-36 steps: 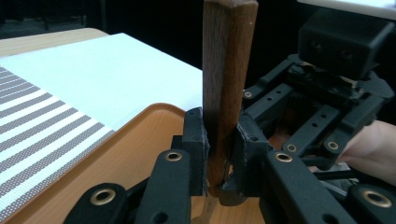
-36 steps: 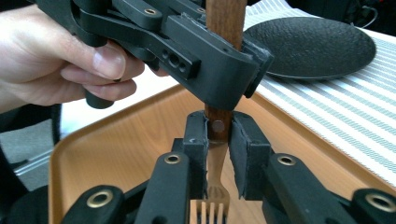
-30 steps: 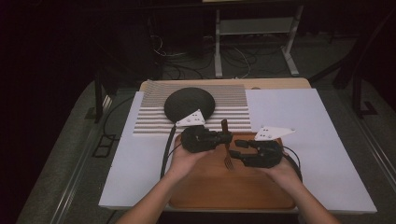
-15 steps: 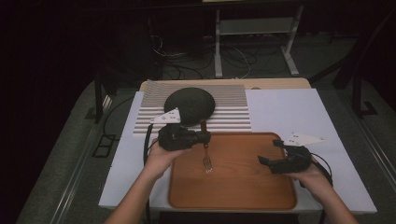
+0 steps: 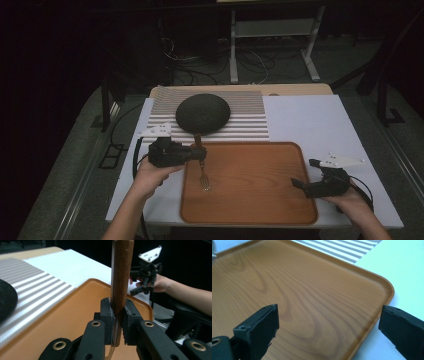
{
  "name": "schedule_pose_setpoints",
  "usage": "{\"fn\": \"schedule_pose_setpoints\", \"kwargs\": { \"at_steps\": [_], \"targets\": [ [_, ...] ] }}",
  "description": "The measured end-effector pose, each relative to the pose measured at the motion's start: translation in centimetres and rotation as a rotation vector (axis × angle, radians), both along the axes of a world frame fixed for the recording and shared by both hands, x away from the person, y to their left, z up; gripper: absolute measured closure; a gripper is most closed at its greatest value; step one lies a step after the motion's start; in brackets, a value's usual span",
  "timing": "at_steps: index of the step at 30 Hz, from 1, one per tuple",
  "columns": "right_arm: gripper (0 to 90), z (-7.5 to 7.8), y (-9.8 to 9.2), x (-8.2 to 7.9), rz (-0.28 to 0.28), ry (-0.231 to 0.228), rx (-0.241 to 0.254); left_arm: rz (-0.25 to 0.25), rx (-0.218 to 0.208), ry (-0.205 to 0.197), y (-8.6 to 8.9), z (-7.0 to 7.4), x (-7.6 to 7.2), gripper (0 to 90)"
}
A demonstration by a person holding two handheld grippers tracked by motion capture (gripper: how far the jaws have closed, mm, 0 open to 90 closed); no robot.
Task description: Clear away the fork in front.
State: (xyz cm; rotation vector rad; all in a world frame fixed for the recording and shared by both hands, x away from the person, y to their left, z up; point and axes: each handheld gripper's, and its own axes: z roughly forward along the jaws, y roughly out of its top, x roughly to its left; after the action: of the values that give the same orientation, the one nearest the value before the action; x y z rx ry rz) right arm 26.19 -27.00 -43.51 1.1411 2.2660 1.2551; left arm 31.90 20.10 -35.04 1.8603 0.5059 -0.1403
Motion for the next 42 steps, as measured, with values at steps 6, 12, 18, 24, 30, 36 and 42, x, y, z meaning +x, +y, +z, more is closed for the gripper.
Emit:
{"fn": "schedule_pose_setpoints", "kwargs": {
  "at_steps": [6, 12, 18, 24, 30, 36, 42],
  "targets": [
    [3.1, 0.0, 0.0, 0.2, -0.015, -0.016, -0.003, -0.024, 0.023, 0.056, 1.0, -0.9, -0.9, 80.0],
    [3.6, 0.2, -0.2, 0.3, -0.031, -0.025, 0.0, -0.028, 0.047, 0.069, 0.9, -2.0, -0.5, 79.2],
    [3.7, 0.1, -0.2, 0.3, -0.026, -0.028, -0.013, 0.017, 0.094, 0.017, 0.8, -2.3, -0.2, 76.4],
    [3.9, 0.0, 0.0, 0.4, -0.024, -0.026, -0.017, 0.069, 0.142, -0.014, 0.2, -3.2, 0.8, 71.9],
    [4.1, -0.1, 0.1, 0.5, -0.017, -0.021, -0.019, 0.101, 0.203, -0.011, -0.7, -4.8, 1.7, 66.9],
    [4.2, -0.1, 0.2, 0.5, -0.014, -0.017, -0.022, 0.108, 0.22, 0.011, -1.2, -5.6, 2.0, 65.4],
    [4.4, -0.2, 0.1, 0.6, -0.017, -0.019, -0.021, 0.126, 0.232, 0.031, -1.7, -6.4, 2.3, 64.8]
  ]
}}
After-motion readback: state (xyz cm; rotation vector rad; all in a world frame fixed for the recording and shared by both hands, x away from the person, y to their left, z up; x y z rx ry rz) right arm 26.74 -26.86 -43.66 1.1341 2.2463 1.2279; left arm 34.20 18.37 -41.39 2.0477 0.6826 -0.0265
